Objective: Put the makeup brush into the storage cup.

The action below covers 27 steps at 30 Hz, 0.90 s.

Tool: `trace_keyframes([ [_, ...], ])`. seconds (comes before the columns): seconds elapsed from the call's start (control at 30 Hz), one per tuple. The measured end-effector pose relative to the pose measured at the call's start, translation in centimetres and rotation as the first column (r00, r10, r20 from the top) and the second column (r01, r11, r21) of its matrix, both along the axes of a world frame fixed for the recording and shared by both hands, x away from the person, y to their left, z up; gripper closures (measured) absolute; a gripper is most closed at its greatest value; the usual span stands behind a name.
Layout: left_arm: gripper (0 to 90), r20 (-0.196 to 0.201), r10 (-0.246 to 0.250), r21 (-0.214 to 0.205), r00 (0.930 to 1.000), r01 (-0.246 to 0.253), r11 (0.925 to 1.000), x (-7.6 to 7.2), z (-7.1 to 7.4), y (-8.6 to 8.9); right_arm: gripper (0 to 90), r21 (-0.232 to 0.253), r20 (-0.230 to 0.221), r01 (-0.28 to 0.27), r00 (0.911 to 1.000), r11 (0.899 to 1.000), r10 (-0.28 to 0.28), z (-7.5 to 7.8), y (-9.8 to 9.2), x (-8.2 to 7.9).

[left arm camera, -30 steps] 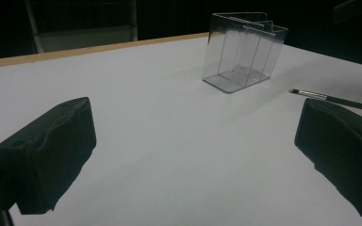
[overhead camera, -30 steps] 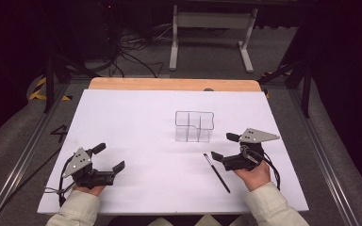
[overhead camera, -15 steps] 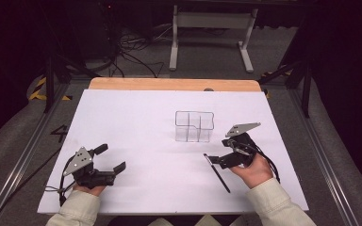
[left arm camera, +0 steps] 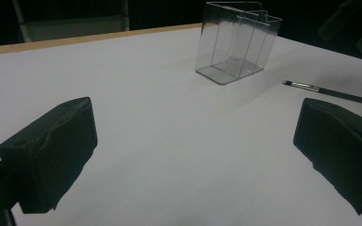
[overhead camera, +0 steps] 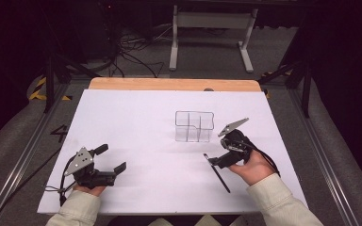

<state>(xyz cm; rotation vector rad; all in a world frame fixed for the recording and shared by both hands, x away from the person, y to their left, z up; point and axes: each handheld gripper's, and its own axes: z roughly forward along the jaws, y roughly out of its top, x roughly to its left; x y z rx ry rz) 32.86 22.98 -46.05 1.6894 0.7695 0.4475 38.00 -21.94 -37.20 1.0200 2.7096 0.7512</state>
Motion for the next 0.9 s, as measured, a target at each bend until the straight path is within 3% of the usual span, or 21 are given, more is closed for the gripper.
trace_keyframes([
  [0.47, 1.2, -0.007, -0.004, 0.001, 1.0000, 0.004, 1.0000, 0.0, 0.0, 0.0, 22.2, -0.132, -0.071, -0.017, 0.9975, 0.991, 0.008, 0.0, 1.3, 0.4],
  [0.9, 1.5, -0.010, -0.007, -0.002, 0.9999, 0.007, 1.0000, 0.1, 0.0, 0.0, 23.4, -0.201, -0.115, -0.034, 0.9933, 0.979, 0.011, 0.0, 2.3, 0.5],
])
